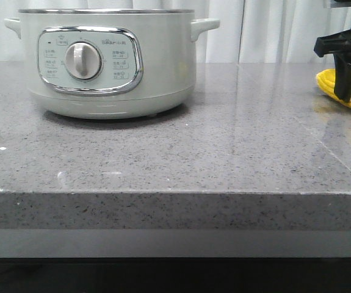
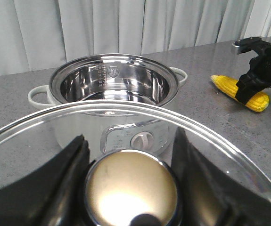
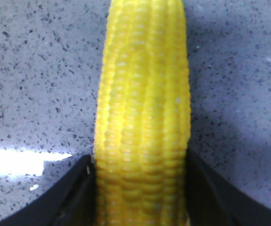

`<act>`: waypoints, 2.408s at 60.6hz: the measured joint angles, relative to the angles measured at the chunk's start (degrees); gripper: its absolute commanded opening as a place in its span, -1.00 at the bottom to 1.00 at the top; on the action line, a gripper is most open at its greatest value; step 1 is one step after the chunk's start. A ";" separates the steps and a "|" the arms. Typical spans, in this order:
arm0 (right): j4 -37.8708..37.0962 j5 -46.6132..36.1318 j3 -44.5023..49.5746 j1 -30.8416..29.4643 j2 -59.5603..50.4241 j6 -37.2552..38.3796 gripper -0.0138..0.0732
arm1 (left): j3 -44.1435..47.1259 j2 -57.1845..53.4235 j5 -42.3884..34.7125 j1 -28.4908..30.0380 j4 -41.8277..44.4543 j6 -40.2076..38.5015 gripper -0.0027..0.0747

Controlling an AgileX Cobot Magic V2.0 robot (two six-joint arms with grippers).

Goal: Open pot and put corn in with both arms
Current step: 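Grasp the yellow corn cob with the right gripper and lift it, then carry the corn over the open pot and release it inside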

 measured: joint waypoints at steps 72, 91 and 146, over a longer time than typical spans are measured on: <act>7.74 -7.92 -2.70 23.70 -23.79 -1.71 0.03 | 0.00 0.00 0.00 0.00 0.00 0.00 -0.40; 7.86 -4.86 -18.92 28.60 -8.48 -2.82 0.03 | 0.00 0.00 0.00 0.00 0.00 0.00 -0.40; 7.99 3.23 -37.06 30.66 13.88 -5.88 0.32 | 0.00 0.00 0.00 0.00 0.00 0.00 -0.40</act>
